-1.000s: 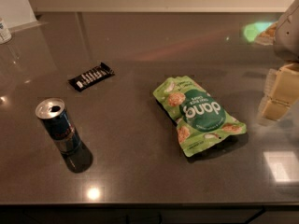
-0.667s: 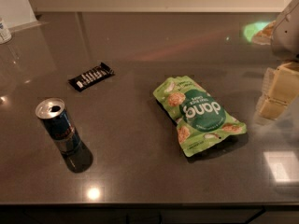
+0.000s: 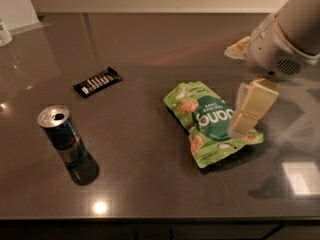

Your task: Pick redbull can

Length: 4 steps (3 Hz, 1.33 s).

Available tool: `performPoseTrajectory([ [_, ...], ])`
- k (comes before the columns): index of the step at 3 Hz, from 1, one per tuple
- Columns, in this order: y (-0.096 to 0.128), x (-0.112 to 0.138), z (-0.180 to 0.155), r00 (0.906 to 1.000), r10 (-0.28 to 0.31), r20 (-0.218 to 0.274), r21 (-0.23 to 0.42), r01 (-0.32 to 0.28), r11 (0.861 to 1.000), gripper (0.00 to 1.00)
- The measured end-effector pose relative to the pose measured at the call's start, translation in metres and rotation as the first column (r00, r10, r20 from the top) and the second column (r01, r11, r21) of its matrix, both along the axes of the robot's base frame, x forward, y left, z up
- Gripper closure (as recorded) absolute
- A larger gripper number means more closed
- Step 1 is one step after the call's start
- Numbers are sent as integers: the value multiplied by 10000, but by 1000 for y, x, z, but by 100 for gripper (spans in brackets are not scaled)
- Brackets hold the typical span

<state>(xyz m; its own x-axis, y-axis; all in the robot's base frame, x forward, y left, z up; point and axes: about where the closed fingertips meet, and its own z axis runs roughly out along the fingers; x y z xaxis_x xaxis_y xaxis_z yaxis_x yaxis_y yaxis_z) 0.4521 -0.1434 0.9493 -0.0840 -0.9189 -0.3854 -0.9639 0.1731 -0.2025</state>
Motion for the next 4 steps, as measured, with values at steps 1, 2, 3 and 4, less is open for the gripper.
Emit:
performPoseTrajectory([
  [1, 46, 6, -11, 9970, 747, 183, 1067, -762, 9914, 0],
  [2, 94, 5, -20, 9878, 1552, 152, 2019, -1550, 9671, 0],
  [3, 137, -1, -30, 9737, 2277, -60, 2851, -2166, 9337, 0],
  [4, 178, -10, -37, 9574, 2872, -300, 3647, -2570, 8949, 0],
])
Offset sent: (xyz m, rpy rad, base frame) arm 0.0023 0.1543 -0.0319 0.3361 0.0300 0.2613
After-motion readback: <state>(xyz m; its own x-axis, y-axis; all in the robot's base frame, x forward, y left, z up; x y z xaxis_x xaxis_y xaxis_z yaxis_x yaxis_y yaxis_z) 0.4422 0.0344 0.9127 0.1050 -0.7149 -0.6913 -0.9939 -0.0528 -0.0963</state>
